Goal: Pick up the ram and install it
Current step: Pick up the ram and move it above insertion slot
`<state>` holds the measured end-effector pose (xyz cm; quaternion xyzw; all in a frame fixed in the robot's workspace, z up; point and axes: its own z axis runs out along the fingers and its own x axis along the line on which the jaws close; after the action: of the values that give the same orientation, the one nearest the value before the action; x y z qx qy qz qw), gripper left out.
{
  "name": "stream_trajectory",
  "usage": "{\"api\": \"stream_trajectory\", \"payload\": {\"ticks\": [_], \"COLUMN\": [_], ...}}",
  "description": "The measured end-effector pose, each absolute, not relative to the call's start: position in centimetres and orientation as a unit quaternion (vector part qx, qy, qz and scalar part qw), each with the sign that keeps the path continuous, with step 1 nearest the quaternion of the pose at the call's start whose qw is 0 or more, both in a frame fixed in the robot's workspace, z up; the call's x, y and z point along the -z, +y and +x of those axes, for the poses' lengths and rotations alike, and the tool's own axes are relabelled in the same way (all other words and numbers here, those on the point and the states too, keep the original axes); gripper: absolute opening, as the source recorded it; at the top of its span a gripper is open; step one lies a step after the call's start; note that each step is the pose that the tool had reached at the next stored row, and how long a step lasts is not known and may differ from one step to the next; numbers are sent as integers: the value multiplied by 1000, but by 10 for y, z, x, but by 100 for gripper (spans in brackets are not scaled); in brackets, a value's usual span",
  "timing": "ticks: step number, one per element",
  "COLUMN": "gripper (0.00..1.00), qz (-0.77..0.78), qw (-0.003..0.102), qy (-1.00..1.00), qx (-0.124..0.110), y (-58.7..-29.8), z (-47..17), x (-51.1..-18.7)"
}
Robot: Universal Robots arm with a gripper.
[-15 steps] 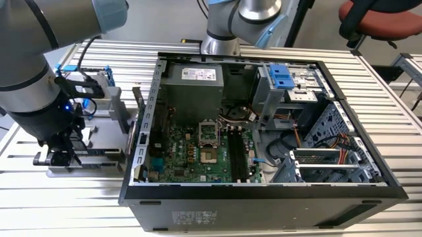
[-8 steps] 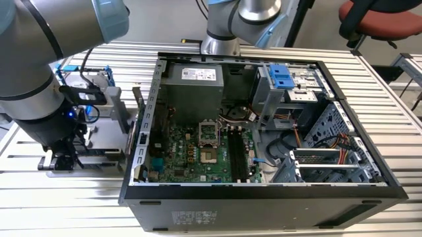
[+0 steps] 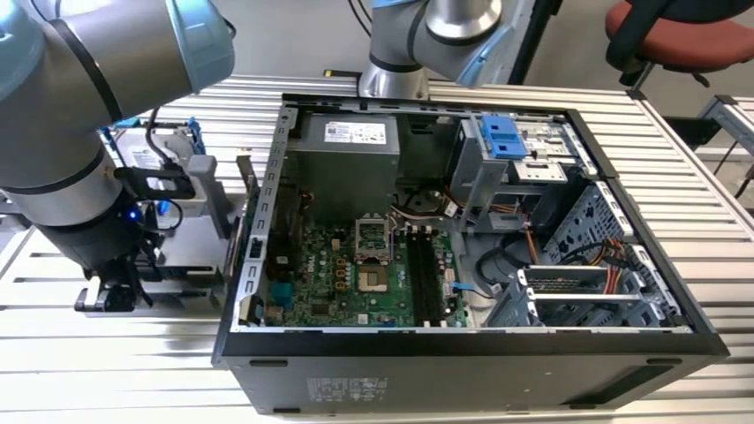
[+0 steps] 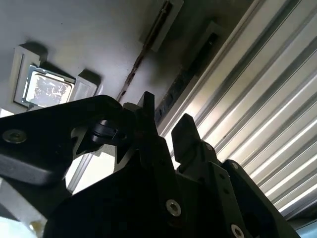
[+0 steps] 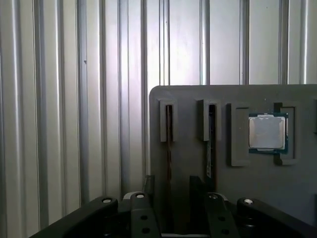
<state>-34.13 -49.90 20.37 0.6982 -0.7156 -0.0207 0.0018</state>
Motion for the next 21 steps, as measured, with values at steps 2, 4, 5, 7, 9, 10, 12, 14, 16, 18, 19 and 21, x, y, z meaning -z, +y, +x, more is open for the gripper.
{"api": "stream_trajectory", "payload": {"ticks": [2, 4, 5, 7, 9, 10, 12, 14, 16, 18, 19, 21], "gripper": [100, 100, 100, 100, 100, 100, 100, 0, 0, 0, 0, 0], "qz": [695, 690, 687, 682, 682, 682, 682, 682, 682, 682, 682, 682], "qw": [2, 2, 2, 2, 2, 2, 2, 1, 1, 1, 1, 1], "qy": [-718, -724, -727, -731, -731, -731, -731, -731, -731, -731, -731, -731], "qx": [21, 21, 21, 21, 21, 21, 21, 21, 21, 21, 21, 21], "y": [-498, -498, -497, -497, -497, -497, -497, -497, -497, -497, -497, -497], "z": [-341, -341, -341, -341, -341, -341, -341, -341, -341, -341, -341, -341], "x": [-200, -196, -195, -192, -192, -192, -192, -192, -192, -192, -192, -192]}}
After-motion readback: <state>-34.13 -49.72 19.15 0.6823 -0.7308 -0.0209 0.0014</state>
